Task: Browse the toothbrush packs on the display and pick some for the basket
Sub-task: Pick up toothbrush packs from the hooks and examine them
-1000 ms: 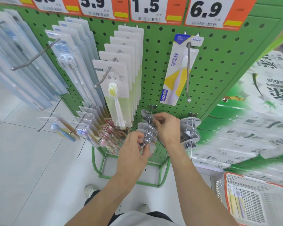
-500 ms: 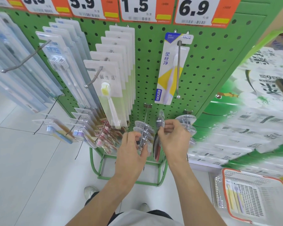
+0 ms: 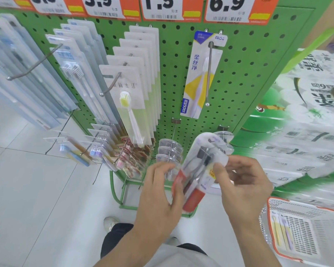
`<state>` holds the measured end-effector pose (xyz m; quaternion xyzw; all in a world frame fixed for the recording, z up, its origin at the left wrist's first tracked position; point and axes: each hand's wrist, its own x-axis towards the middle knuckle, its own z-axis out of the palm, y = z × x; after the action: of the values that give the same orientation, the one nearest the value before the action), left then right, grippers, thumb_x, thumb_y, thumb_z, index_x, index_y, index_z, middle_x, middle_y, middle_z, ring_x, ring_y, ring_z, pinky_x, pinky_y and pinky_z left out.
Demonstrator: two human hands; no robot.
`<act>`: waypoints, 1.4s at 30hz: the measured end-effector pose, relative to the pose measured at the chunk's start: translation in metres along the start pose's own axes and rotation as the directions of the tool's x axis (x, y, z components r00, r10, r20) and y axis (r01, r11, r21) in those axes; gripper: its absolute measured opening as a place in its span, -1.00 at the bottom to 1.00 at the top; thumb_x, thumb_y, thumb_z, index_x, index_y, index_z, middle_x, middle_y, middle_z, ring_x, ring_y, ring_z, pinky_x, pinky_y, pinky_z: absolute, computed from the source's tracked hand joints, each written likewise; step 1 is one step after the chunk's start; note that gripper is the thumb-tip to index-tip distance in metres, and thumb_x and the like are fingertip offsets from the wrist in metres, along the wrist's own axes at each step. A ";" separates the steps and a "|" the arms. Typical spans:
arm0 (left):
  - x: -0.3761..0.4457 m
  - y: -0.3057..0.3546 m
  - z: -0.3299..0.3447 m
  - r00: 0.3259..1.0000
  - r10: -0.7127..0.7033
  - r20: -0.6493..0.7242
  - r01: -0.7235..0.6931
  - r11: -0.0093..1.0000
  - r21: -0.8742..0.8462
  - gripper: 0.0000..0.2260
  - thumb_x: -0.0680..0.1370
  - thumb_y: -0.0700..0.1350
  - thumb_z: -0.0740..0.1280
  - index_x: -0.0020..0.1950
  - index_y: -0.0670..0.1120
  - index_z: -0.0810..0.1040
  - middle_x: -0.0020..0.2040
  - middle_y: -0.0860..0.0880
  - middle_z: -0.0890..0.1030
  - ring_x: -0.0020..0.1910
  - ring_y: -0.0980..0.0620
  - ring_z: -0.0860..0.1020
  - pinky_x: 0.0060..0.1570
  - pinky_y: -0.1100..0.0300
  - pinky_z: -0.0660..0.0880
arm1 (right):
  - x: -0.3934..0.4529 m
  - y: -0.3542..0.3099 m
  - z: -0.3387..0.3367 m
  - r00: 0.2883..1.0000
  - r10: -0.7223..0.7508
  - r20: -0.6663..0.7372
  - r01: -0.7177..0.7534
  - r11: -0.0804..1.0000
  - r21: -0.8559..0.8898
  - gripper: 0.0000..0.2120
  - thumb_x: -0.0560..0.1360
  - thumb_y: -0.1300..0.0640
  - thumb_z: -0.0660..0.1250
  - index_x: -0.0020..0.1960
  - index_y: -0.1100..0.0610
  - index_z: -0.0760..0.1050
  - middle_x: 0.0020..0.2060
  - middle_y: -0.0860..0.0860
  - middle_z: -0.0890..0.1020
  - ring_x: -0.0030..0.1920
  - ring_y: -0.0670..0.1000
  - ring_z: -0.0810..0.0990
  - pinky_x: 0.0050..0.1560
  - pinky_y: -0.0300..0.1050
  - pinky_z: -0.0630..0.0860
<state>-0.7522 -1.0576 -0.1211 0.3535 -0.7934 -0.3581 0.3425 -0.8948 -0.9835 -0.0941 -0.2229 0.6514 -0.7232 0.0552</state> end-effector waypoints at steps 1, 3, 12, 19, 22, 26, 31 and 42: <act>-0.005 0.002 -0.001 0.998 -0.030 0.054 0.031 0.999 -0.010 -0.65 0.59 -0.05 0.32 0.35 0.12 0.35 0.26 0.19 0.40 0.30 0.26 0.41 0.22 0.48 0.31 | 0.000 0.002 -0.002 0.998 0.044 0.036 -0.046 0.997 0.057 -0.58 0.38 0.46 0.53 -0.18 -0.09 0.61 -0.32 -0.11 0.67 -0.32 -0.10 0.59 -0.27 -0.27 0.56; -0.012 0.007 -0.003 0.969 -0.167 0.184 0.185 0.979 -0.085 -0.64 0.62 0.07 0.30 0.38 0.25 0.29 0.27 0.34 0.43 0.30 0.32 0.43 0.20 0.47 0.36 | 0.000 0.007 -0.005 0.976 0.165 0.140 -0.189 0.965 0.181 -0.72 0.36 0.38 0.53 -0.17 0.00 0.63 -0.30 -0.03 0.67 -0.29 -0.03 0.59 -0.26 -0.22 0.57; -0.012 0.005 -0.007 0.835 -0.432 0.342 0.535 0.784 -0.316 -0.63 0.48 -0.18 0.52 0.22 0.05 0.51 -0.09 0.12 0.71 -0.16 0.05 0.71 -0.15 0.26 0.60 | -0.007 0.016 -0.025 0.749 0.492 0.444 -0.539 0.842 -0.025 -0.71 0.50 0.09 0.40 0.15 0.23 0.60 -0.12 0.19 0.75 -0.19 0.14 0.71 -0.23 0.04 0.64; -0.020 0.011 -0.010 0.781 -0.222 0.584 0.545 0.699 -0.463 -0.45 0.51 -0.18 0.43 0.45 0.04 0.35 0.12 -0.08 0.71 0.09 -0.14 0.69 0.08 0.04 0.63 | 0.002 0.019 -0.041 0.813 0.459 0.359 -0.545 0.817 0.190 -0.79 0.47 0.16 0.41 0.06 0.19 0.68 -0.12 0.20 0.75 -0.23 0.11 0.72 -0.26 -0.10 0.62; -0.020 0.009 -0.013 0.769 -0.212 0.603 0.557 0.685 -0.470 -0.48 0.50 -0.21 0.37 0.45 0.00 0.39 0.12 -0.09 0.72 0.12 -0.10 0.69 0.06 0.14 0.62 | 0.003 0.022 -0.038 0.808 0.481 0.340 -0.568 0.791 0.230 -0.72 0.45 0.09 0.43 0.10 0.21 0.66 -0.14 0.14 0.75 -0.25 0.04 0.71 -0.26 -0.16 0.60; -0.026 0.002 -0.011 0.797 -0.320 0.512 0.572 0.674 -0.468 -0.68 0.47 -0.21 0.40 0.22 -0.13 0.62 0.04 -0.12 0.74 0.03 -0.11 0.71 0.00 0.16 0.63 | 0.003 0.025 -0.038 0.751 0.447 0.486 -0.586 0.791 0.178 -0.59 0.43 -0.02 0.52 0.21 0.15 0.62 0.01 0.15 0.74 -0.11 0.09 0.72 -0.14 -0.04 0.64; -0.031 -0.003 -0.009 0.720 -0.370 0.587 0.636 0.690 -0.345 -0.72 0.56 -0.01 0.38 0.13 -0.17 0.69 -0.04 -0.24 0.73 -0.05 -0.25 0.70 0.02 -0.04 0.62 | -0.006 0.032 -0.035 0.756 0.444 0.481 -0.556 0.823 0.114 -0.62 0.45 0.27 0.42 0.26 0.15 0.59 0.00 0.18 0.74 -0.12 0.09 0.73 -0.16 -0.05 0.62; -0.021 -0.004 -0.015 0.624 -0.409 0.665 0.736 0.595 -0.324 -0.65 0.53 0.04 0.32 0.07 -0.19 0.72 -0.05 -0.24 0.73 -0.11 -0.23 0.71 -0.14 0.06 0.67 | -0.013 0.029 -0.026 0.819 0.465 0.337 -0.536 0.829 0.158 -0.71 0.47 0.34 0.43 0.18 0.20 0.62 -0.10 0.13 0.76 -0.26 0.04 0.71 -0.29 -0.10 0.64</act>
<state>-0.7284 -1.0479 -0.1231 0.3677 -0.5420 -0.7534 0.0596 -0.8998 -0.9589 -0.1270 -0.1352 0.5776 -0.7177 0.3646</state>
